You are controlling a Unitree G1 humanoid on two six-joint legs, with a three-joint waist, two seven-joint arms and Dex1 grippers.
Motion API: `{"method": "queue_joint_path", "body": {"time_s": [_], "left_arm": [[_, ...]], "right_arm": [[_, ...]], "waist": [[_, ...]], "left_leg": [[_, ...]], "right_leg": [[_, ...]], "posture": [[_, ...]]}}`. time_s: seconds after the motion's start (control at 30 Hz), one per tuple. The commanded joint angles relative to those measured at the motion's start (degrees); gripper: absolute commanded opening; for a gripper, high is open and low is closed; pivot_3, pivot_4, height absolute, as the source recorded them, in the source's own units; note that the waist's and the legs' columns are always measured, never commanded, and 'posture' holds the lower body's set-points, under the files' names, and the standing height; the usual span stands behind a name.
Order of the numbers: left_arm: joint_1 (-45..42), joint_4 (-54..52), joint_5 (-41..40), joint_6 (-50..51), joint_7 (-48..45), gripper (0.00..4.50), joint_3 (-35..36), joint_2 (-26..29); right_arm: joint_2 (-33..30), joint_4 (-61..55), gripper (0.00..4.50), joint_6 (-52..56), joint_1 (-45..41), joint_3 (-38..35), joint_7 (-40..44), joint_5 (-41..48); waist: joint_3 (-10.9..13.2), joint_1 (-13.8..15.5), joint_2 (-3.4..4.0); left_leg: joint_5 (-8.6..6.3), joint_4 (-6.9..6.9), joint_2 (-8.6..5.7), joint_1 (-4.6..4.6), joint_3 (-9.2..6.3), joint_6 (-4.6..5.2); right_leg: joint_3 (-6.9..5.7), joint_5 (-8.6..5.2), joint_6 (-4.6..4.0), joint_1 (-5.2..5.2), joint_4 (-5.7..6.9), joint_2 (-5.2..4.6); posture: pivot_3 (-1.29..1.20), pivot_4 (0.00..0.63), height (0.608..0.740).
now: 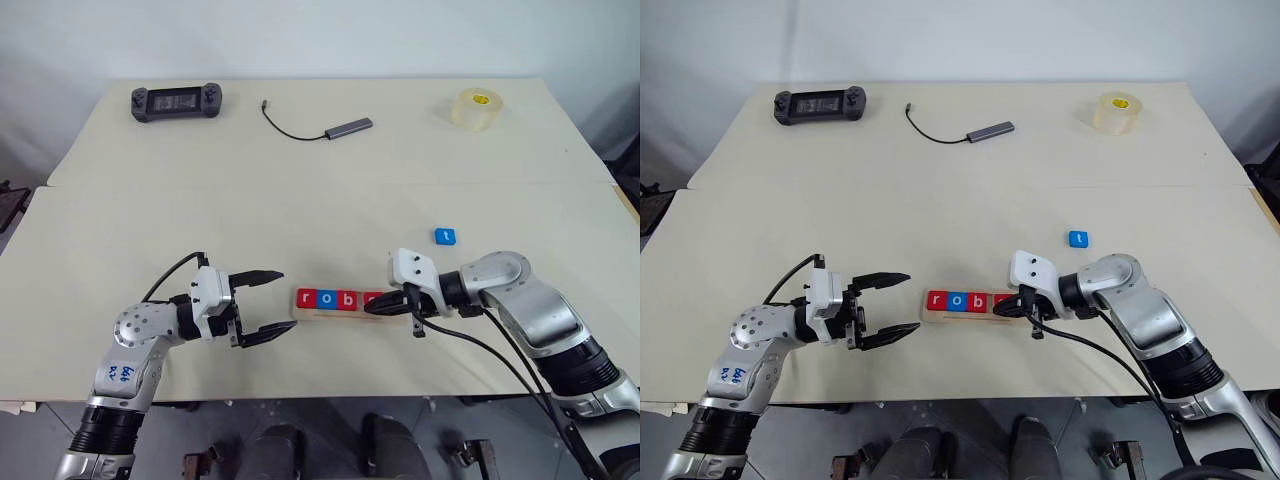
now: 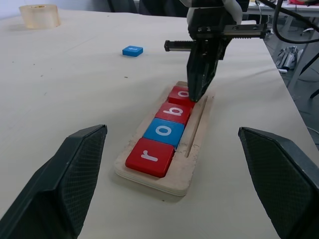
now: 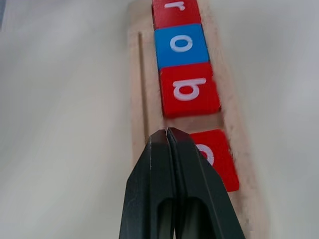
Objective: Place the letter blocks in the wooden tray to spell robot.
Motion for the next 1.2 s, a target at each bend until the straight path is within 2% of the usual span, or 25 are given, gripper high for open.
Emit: {"method": "queue_joint_path", "body": {"time_s": [0.03, 0.17, 0.3, 0.63, 1.0, 1.07, 1.17, 1.2], "left_arm": [[-0.1, -1.2, -0.4, -0.5, 0.1, 4.50, 0.5, 0.0], [0.4, -1.5, -0.5, -0.4, 0.2, 4.50, 0.7, 0.2], [0.5, -1.3, -0.5, -0.5, 0.1, 4.50, 0.6, 0.0], [-0.9, -0.3, -0.3, -0.6, -0.7, 4.50, 0.2, -0.1], [-0.8, -0.4, -0.1, -0.7, -0.3, 4.50, 0.2, -0.5], [-0.9, -0.2, 0.0, -0.8, -0.3, 4.50, 0.1, -0.5], [-1.1, 0.4, 0.0, -1.1, -0.8, 4.50, 0.1, -0.6], [-1.3, 0.7, 0.0, -1.1, -1.0, 4.50, 0.2, -0.6]], "right_arm": [[-1.8, -4.3, 0.04, 1.1, 0.4, -4.7, 0.8, 3.9], [-5.0, -5.0, 0.04, 1.4, 2.6, -7.7, 0.2, 4.6], [-6.9, -1.5, 0.04, 0.1, 4.1, -7.5, -2.0, 1.6], [-1.8, -0.5, 0.04, 0.5, 2.2, -4.1, -3.6, 0.7], [-0.8, -1.4, 0.04, 0.3, 2.0, -2.6, -4.2, -0.1], [-2.3, -2.3, 0.04, -0.1, 2.9, -3.9, -3.9, 0.1], [-3.7, -5.6, 0.04, -0.1, 6.4, -11.3, -4.9, 4.1], [-3.8, -7.1, 0.40, 0.1, 8.0, -14.3, -5.0, 6.3]], "waist": [[0.0, 0.0, 0.00], [0.0, 0.3, 0.00], [0.0, 0.4, -0.01], [0.0, 0.0, 0.00], [0.0, 0.0, 0.00], [0.0, 0.1, 0.00], [0.0, 0.6, 0.00], [0.0, 0.8, 0.00]], "left_leg": [[0.00, 0.00, 0.00, 0.00, 0.00, 0.00], [0.00, 0.00, 0.00, 0.00, -0.01, 0.00], [0.00, 0.00, 0.00, 0.00, 0.01, 0.00], [0.00, 0.00, 0.04, 0.02, 0.03, 0.00], [0.00, 0.00, 0.01, 0.01, 0.01, 0.00], [0.00, 0.01, 0.01, 0.01, 0.01, 0.00], [0.00, 0.01, 0.00, 0.00, -0.01, 0.00], [0.00, 0.00, -0.01, -0.01, -0.01, 0.00]], "right_leg": [[0.00, 0.00, 0.00, 0.00, 0.00, 0.00], [-0.01, 0.00, 0.00, 0.02, -0.02, -0.01], [0.00, 0.00, 0.00, 0.02, -0.02, -0.01], [0.01, 0.00, 0.00, 0.01, 0.00, 0.02], [0.01, 0.00, 0.00, 0.01, 0.00, 0.01], [0.01, 0.00, 0.00, 0.01, 0.00, 0.00], [0.00, 0.00, 0.00, 0.02, -0.01, 0.00], [-0.01, 0.00, 0.00, 0.02, -0.02, -0.01]], "posture": [[0.00, 0.150, 0.740], [0.00, 0.150, 0.740], [0.00, 0.150, 0.740], [0.00, 0.150, 0.740], [0.00, 0.150, 0.740], [0.00, 0.150, 0.740], [0.00, 0.150, 0.740], [0.00, 0.150, 0.740]]}}
